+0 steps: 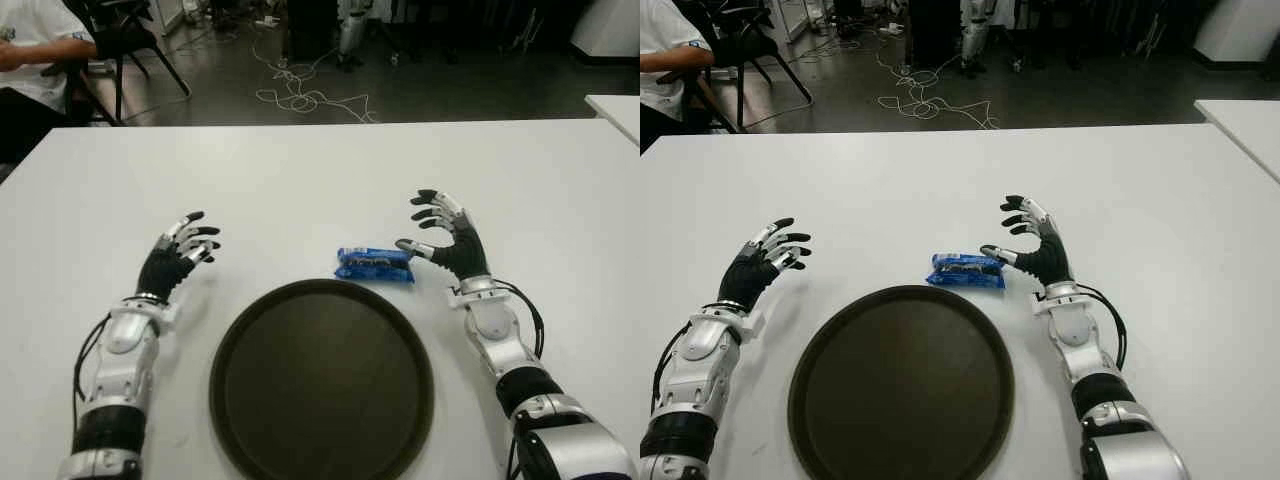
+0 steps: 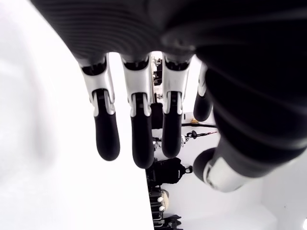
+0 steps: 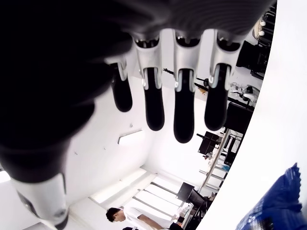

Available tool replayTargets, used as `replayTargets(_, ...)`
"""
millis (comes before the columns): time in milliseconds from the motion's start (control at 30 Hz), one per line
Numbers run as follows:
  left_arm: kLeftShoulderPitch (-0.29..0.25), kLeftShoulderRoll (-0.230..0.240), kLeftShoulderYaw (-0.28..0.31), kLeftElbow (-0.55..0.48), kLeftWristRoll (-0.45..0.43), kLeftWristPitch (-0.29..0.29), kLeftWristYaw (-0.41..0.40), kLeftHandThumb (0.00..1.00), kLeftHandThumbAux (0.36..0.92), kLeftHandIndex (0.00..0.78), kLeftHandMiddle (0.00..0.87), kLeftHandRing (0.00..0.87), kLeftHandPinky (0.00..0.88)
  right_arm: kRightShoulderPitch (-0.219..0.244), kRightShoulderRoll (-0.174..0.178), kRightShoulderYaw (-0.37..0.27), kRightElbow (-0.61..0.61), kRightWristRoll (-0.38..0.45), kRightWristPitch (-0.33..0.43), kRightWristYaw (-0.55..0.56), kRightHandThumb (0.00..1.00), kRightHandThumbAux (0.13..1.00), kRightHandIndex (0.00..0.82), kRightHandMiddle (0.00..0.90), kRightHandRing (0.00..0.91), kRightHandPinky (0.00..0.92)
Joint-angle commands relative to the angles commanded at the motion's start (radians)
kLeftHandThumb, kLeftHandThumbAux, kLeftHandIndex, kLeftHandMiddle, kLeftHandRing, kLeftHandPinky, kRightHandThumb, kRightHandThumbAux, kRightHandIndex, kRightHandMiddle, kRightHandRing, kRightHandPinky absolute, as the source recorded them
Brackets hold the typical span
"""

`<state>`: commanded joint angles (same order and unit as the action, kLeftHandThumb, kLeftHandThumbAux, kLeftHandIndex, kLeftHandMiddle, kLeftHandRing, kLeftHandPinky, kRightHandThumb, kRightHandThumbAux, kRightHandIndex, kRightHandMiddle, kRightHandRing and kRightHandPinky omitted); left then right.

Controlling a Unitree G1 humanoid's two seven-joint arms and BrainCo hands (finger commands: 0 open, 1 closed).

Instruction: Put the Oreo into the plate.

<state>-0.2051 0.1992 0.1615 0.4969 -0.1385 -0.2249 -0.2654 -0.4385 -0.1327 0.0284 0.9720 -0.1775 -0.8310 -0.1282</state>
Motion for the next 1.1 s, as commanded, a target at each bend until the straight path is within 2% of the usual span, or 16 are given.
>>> replayTargets(467,-0.001,-0.004,0.002,0.009,-0.017,-0.004,-0.02,0.174,0.729,0.165,0.327,0.352,0.418,0.0,-0.002,0.005,-0.003,-0.022,-0.003,-0.017,0.0,0.741,0.267,0.321,0.357,0.387)
replayTargets(733,-0.003,-0.001,-0.004,0.012,-0.003,0.001,-0.01,0.163,0.758,0.17,0.325,0.349,0.426,-0.001,-0.002,0.01,-0.006,-0.036,0.004,-0.031,0.0,0.738,0.262,0.31,0.347,0.387)
replayTargets(1100,0.004,-0.004,-0.005,0.001,-0.003,-0.004,-0.005,0.16,0.732,0.169,0.33,0.351,0.407,-0.002,-0.001,0.008,-0.001,-0.042,0.002,-0.034,0.0,0.752,0.282,0.314,0.35,0.375)
